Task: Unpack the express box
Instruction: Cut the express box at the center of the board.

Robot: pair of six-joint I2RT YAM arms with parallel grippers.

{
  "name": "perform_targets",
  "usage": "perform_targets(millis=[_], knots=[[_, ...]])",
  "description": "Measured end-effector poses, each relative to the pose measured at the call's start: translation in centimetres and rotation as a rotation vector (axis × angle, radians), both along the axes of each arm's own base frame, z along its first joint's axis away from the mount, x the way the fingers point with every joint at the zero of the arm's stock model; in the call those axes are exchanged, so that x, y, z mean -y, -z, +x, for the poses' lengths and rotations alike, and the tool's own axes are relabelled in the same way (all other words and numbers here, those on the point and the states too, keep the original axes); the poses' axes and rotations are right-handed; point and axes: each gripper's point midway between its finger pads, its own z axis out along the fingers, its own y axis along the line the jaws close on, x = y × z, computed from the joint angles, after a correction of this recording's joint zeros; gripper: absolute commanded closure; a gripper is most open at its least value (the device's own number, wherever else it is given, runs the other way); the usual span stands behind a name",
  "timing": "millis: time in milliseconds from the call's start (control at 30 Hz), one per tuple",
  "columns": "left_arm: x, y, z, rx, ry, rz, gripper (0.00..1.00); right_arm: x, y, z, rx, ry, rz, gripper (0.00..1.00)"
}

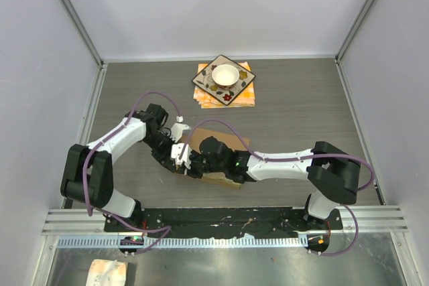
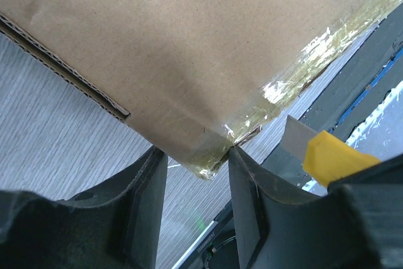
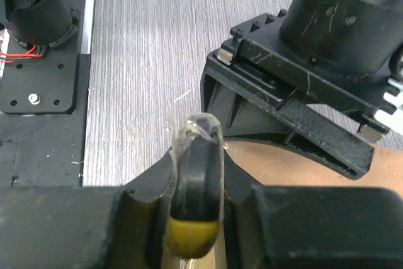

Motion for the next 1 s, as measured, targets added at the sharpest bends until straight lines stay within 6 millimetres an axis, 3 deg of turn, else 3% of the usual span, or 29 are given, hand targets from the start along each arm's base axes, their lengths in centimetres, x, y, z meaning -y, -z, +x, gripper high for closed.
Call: perform_targets(millis=[200, 567, 1000], knots=[[0.0, 0.2, -0.2, -0.006, 0.003, 0.006, 0.55, -0.3, -0.4, -0.1, 0.000, -0.012, 0.012, 0.99], [0.0, 0.2, -0.2, -0.007, 0.005, 0.008, 0.57, -0.9, 1.5, 0.1, -0.003, -0.020, -0.004, 0.99], [0.0, 0.2, -0.3, -0.014, 0.005, 0.007, 0.61, -1.1, 0.9, 0.1, 0.012, -0.021, 0.026, 0.99]])
